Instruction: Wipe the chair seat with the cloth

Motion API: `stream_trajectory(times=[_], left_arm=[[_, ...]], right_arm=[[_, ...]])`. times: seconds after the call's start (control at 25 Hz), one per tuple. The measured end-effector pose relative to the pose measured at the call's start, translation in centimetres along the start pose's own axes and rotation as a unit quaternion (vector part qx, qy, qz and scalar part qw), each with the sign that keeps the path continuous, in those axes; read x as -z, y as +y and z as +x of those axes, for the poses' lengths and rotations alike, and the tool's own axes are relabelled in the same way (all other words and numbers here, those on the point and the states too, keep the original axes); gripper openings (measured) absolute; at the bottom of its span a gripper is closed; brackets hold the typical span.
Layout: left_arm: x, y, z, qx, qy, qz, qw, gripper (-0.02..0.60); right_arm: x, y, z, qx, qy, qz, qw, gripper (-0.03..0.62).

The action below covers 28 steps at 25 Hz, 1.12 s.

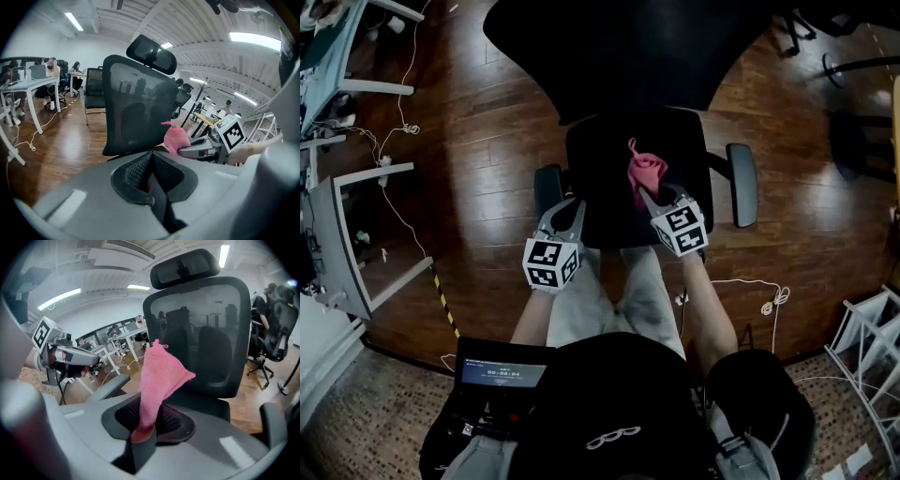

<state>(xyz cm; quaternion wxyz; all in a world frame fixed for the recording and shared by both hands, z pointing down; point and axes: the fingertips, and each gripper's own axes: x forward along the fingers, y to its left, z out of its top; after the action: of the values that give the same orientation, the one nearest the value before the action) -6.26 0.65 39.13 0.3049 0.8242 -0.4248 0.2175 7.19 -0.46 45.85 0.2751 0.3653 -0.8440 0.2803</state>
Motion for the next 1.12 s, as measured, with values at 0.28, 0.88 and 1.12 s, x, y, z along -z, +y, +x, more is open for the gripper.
stream_trajectory(times=[0.28,0.88,1.12], left_arm=[[2.4,5.5,1.7,-0.011,-0.003,-0.011,0.9999,-0.006],[8.4,6.4,5.1,0.059,0.07,-0.105,0.9903,-0.006],[8.7,6.1,5.0,0.07,0.063,-0.087,0.9917,-0.006]], right_arm=[[-1.7,-1.0,11.1,-0.028,-0.026,0.035,0.999,0.067],[2.0,0.7,32.7,-0.095,0.1,0.038,0.99,0.067],[3.5,-3.0,32.6,-0.073,0.11,0.062,0.989,0.067]])
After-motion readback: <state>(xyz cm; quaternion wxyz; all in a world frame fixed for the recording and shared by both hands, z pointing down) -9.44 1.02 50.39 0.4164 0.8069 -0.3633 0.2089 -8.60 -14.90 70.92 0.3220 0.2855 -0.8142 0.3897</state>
